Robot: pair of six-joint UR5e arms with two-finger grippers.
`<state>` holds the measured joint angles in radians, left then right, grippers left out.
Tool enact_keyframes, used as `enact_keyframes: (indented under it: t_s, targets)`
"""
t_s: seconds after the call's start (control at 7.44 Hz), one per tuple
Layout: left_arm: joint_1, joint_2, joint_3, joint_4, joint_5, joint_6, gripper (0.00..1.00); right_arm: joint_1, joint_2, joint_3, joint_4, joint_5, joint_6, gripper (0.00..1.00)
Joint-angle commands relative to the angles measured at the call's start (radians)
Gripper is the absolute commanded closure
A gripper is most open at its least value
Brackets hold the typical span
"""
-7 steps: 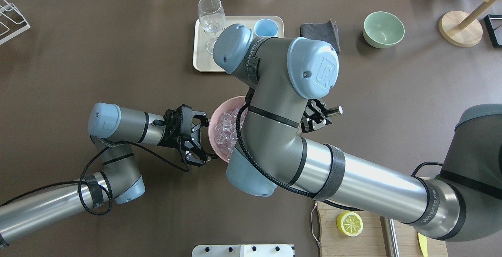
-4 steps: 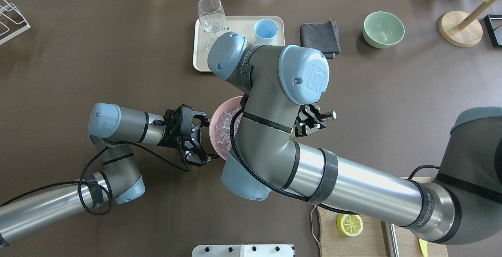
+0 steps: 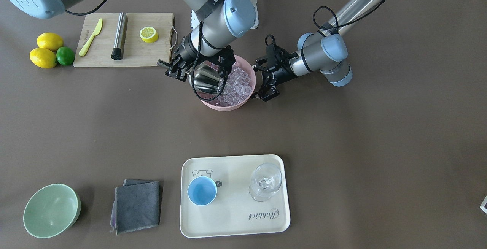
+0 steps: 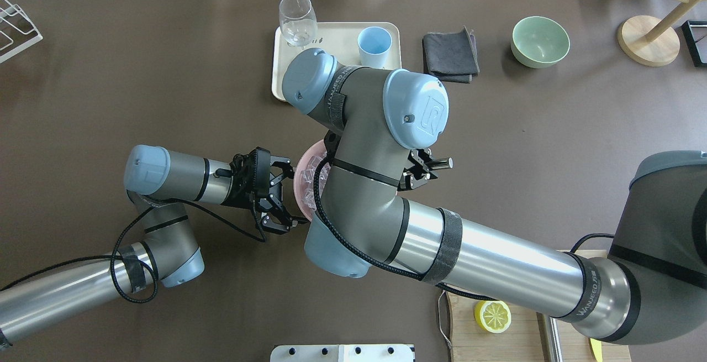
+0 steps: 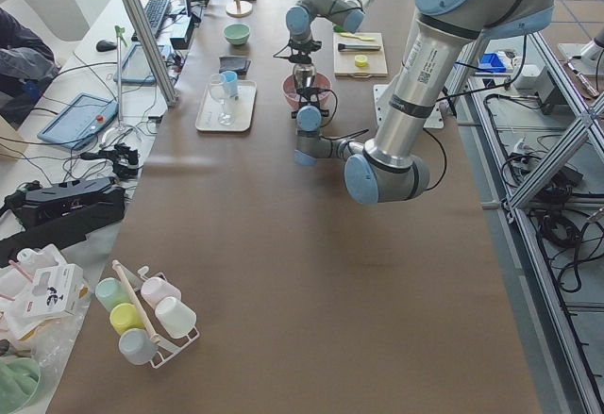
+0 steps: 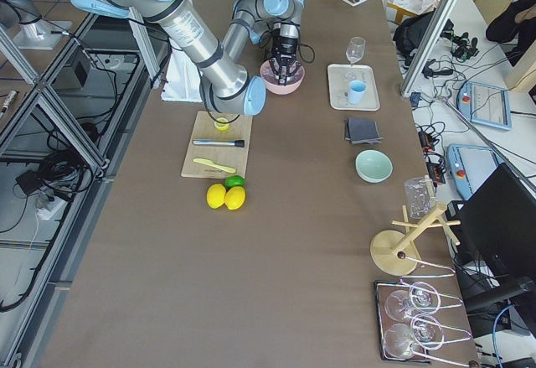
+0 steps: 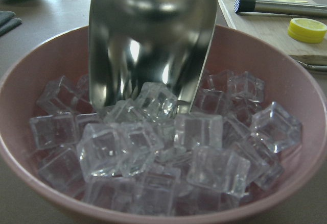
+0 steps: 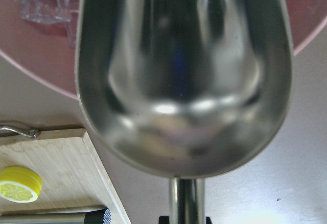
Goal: Put ice in cup with scoop
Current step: 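Dip the scoop with the right gripper down into the ice cubes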
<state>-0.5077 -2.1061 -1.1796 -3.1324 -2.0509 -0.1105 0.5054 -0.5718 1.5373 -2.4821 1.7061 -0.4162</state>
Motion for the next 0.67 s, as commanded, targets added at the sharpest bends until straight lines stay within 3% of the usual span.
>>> enact_keyframes:
  t_s: [0.0, 0.54]
  targets:
    - [0.0, 0.0, 0.0, 0.0, 0.0, 0.002, 0.02, -0.01, 0.0, -0.009, 0.086, 0.033, 0.097, 1.0]
    - [0.002, 0.002, 0.0, 0.0, 0.0, 0.002, 0.02, -0.013, -0.049, 0.078, 0.107, 0.05, 0.154, 1.0]
